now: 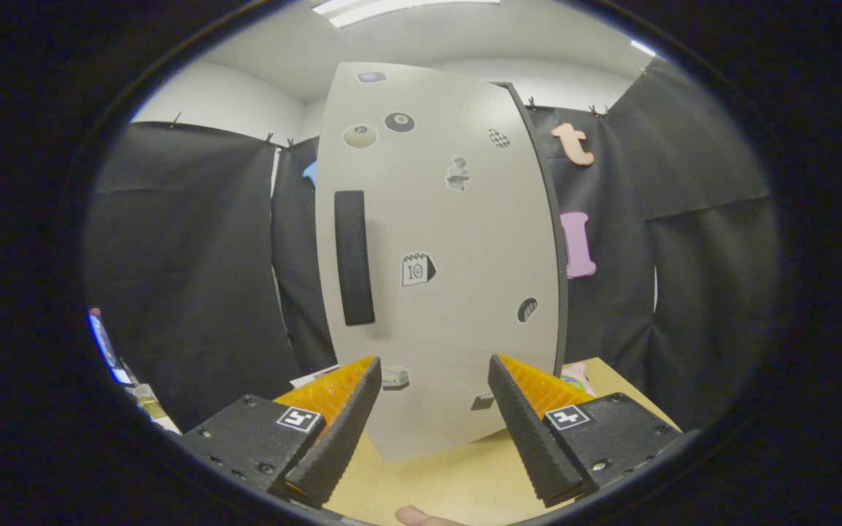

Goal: Open the shoe cabinet door, grab the shoes and put them into the shoe cabinet, then close the shoe cabinet door.

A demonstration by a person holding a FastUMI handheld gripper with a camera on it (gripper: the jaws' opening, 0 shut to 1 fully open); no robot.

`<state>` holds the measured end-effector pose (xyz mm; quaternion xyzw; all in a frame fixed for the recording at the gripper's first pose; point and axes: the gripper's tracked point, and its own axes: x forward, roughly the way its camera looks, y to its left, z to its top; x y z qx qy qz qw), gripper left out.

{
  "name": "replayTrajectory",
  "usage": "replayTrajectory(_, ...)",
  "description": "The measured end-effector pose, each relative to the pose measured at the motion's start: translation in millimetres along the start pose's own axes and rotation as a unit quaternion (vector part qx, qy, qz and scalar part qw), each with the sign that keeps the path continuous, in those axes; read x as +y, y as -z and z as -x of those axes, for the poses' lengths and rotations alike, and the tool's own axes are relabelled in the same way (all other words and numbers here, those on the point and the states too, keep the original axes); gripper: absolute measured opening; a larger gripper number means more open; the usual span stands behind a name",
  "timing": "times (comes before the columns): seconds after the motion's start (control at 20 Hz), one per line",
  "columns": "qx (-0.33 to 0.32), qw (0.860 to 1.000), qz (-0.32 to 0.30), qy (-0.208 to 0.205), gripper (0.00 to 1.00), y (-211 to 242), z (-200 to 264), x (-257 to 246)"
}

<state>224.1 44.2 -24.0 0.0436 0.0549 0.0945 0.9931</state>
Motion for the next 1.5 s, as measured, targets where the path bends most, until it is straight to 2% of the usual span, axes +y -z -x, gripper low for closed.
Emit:
replayTrajectory(0.2, 0.011, 1.0, 0.012, 0.0, 0.95, 11, 20, -27)
replayTrajectory(0.45, -0.02, 1.0, -0.004, -0.002, 0.96, -12, 71, -41)
replayTrajectory(0.65, -0.003, 0.999, 0.016, 0.031, 0.96, 2, 104, -58)
replayTrajectory(0.85, 0.005, 1.0, -0.01, 0.006, 0.96, 23, 128, -60)
replayTrajectory(1.1, -0.014, 1.0, -0.001, 0.027, 0.97, 14, 142, -74)
replayTrajectory(1.35, -0.021, 0.999, 0.0, 0.027, 0.96, 17, 146, -72)
replayTrajectory(1.5, -0.037, 0.998, 0.005, 0.051, 0.97, 9, 149, -82)
